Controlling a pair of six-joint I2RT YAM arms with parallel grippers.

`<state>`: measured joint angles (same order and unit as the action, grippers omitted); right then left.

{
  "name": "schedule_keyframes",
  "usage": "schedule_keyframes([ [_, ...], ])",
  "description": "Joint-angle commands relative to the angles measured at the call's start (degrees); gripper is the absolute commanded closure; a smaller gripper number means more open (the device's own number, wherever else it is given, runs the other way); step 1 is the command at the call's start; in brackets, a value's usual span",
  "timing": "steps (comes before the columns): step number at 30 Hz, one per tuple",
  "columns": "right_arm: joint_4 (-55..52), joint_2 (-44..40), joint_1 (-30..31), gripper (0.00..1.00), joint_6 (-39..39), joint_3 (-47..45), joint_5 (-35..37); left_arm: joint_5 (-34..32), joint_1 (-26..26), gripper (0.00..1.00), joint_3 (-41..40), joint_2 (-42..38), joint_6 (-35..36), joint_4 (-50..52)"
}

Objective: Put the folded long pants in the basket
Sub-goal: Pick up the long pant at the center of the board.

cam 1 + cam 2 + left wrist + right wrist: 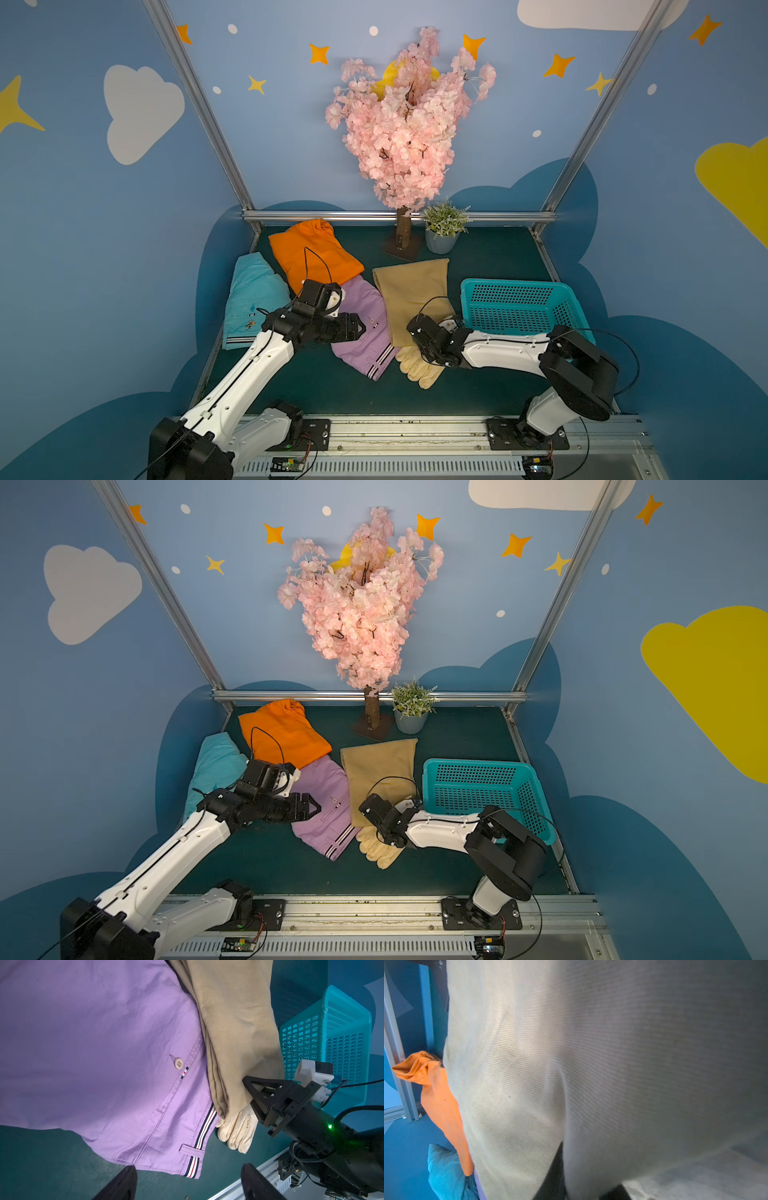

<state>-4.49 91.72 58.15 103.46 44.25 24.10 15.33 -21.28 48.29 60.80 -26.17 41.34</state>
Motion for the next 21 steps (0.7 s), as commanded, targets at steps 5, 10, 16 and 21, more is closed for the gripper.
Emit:
schedule_keyframes([
  [5, -4.27, -3.12, -2.57, 1.0, -7.49, 2.54, -1.99, -0.09, 0.0, 0.18, 0.48, 0.5, -0.27, 0.82],
  [10, -7.02, -3.69, -3.75, 1.0, -11.85, 4.38, -4.06, 1.21, 0.36, 0.18, 6.73, 6.7, -0.47, 0.05],
  [16, -9.13, -4.16, -4.34, 1.0, -13.63, 3.98, -5.47, 3.92, 2.59, 0.17, 20.69, 23.64, 0.52, -4.02],
  [21, -9.26, -5.3, -4.78, 1.0, -15.34, 2.76, -6.07, 9.33, 6.12, 0.19, 37.81, 44.16, 3.56, -1.71],
])
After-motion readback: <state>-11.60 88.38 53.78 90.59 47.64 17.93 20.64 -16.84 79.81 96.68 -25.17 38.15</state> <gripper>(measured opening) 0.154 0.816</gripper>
